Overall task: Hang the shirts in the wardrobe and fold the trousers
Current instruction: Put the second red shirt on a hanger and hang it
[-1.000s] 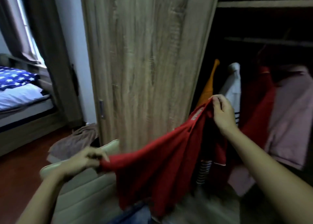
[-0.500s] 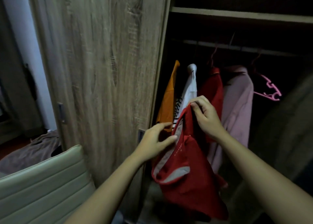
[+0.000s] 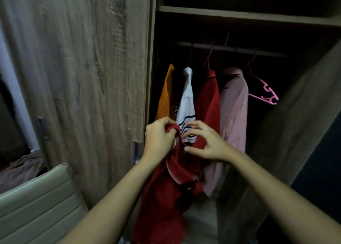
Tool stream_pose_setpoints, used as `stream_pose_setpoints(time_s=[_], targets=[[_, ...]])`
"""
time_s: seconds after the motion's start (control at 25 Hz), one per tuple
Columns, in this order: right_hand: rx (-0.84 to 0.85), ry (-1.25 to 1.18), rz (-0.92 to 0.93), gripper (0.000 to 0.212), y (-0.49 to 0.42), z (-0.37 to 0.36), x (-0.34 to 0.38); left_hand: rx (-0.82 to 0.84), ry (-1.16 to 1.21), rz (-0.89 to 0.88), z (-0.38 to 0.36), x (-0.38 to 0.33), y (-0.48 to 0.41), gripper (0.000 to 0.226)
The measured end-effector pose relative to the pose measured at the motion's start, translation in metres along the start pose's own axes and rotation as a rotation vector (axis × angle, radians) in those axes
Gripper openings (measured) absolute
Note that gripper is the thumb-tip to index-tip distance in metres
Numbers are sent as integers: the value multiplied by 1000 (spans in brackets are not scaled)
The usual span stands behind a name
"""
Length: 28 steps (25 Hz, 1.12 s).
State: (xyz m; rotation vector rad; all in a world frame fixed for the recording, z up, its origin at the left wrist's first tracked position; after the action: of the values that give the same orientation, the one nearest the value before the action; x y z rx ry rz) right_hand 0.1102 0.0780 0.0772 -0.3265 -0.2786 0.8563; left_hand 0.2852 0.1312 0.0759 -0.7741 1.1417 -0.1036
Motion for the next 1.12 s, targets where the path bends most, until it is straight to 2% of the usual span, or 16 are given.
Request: stream_pose_setpoints(time_s=[0.08,0.24,0.28,0.36,0.4,0.44,0.52,0.6,0.72,0.8,0.88,1.0,1.12], targets=[[-16,-7,-22,41,-7,-26,18,-43,-54,23,9,-10,-3,15],[-251,-205,-154,39,-27,-62,71,-208,-126,89,59,-12,-12,13],[-277,-200,-125,41,-31,-69,86,-246,-158,80,74,-13,-16,12],[-306,-109,46,47,-41,-77,107,-281,-256,19,110,-10,-22,12],[-320,-56,102,49,-51,-74,106,-227,-329,-30,128,-3,-22,16],[-342,-31,93,47,-62,-65,100,-104,-431,-84,144,10,-19,21],[-381,-28,-15,44,-85,-43,88,178,-682,-81,171,48,-2,25],[-310,135,-34,45,-93,-33,83,245,-730,59,190,81,13,23],[5,405,-34,50,-84,-47,80,57,-601,137,206,92,9,19],[98,390,-115,46,-74,-50,78,102,-711,186,205,96,4,23],[63,283,-267,41,-68,-43,76,198,-771,303,194,99,1,26],[66,334,-430,40,-48,-38,68,69,-621,312,171,81,-17,18],[236,323,-440,50,-16,-36,55,20,-525,289,147,63,-38,10]])
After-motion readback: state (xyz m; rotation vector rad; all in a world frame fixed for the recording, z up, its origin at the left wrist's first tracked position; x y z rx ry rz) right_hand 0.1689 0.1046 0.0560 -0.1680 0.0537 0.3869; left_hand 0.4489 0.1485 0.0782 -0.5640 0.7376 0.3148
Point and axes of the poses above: each hand's wrist, its own y-axis away from the middle knuckle, its own z-axis out of the back of the hand, x = y × z, the point moved 2 cm from there along -y, towards the middle knuckle, and after that the axes turned 12 degrees about y, right-handed, at the moved point
